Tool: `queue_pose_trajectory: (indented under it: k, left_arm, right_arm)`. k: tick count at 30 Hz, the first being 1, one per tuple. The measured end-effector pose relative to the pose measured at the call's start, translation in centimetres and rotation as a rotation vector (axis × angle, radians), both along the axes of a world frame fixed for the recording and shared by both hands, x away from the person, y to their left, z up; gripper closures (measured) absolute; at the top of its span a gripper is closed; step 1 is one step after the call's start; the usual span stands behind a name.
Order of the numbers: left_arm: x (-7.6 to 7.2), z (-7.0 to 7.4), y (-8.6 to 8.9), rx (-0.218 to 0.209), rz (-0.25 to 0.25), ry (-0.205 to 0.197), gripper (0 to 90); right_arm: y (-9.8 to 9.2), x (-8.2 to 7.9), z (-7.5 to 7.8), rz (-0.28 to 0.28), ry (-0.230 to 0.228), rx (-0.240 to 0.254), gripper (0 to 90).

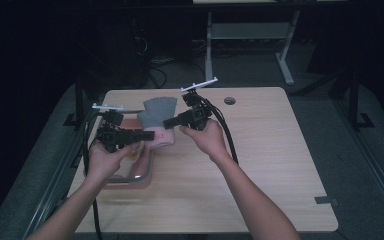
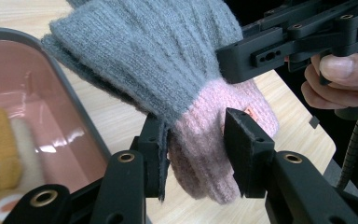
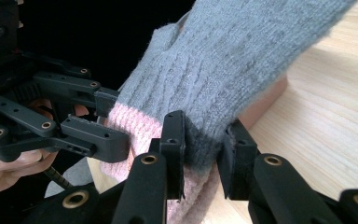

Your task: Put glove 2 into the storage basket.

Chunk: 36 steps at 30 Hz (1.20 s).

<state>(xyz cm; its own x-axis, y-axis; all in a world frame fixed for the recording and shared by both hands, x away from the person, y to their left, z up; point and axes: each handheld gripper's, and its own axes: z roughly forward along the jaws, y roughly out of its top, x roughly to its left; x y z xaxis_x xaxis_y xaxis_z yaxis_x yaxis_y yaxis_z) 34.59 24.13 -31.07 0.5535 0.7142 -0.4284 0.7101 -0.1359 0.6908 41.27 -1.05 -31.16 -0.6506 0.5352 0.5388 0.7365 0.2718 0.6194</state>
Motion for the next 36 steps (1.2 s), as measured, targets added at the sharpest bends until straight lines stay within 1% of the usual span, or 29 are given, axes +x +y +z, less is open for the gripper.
queue_pose_trajectory:
  k: [3,6,7,10,11,13,19,21,26,32,33,35,36]
  left_arm:
    - [-0.1,0.1,0.4,-0.003,0.008,-0.004,60.7]
    - [-0.2,0.2,1.0,0.001,0.014,-0.002,60.7]
    - [-0.2,0.3,1.2,0.003,0.014,-0.005,60.7]
    - [-0.2,0.4,1.9,0.005,0.020,-0.003,60.7]
    - [-0.3,0.4,2.1,0.005,0.027,0.002,60.7]
    - [-0.3,0.5,2.4,0.009,0.036,-0.003,60.7]
    - [-0.4,0.5,3.7,0.004,0.049,0.001,60.7]
    - [-0.5,0.6,4.2,0.000,0.051,0.004,60.7]
    - [-0.4,0.3,4.9,0.004,0.056,0.009,60.7]
    - [-0.5,0.6,5.6,0.016,0.058,0.002,60.7]
    - [-0.5,0.6,5.7,0.013,0.063,0.007,60.7]
    - [-0.6,0.6,6.0,0.019,0.064,0.008,60.7]
    - [-0.6,0.5,6.2,0.019,0.066,0.006,60.7]
  right_arm:
    - [0.5,0.2,0.1,0.005,0.007,0.005,73.6]
    - [1.2,0.2,0.3,0.007,0.003,-0.001,73.6]
    - [1.4,0.2,0.4,0.011,-0.005,-0.007,73.6]
    - [2.0,0.2,0.5,0.014,-0.005,0.001,73.6]
    - [2.3,0.3,0.5,0.018,-0.004,0.000,73.6]
    - [2.8,0.3,0.5,0.022,-0.010,-0.007,73.6]
    - [4.2,0.4,0.8,0.039,-0.014,-0.017,73.7]
    - [4.7,0.4,1.0,0.039,-0.013,-0.009,73.6]
    - [5.5,0.4,1.0,0.041,-0.014,-0.015,73.6]
    - [6.3,0.4,1.2,0.047,-0.017,-0.015,73.7]
    - [6.4,0.4,1.2,0.049,-0.016,-0.019,73.6]
    - [6.8,0.5,1.2,0.054,-0.026,-0.018,73.6]
    - [7.0,0.4,1.2,0.053,-0.023,-0.022,73.6]
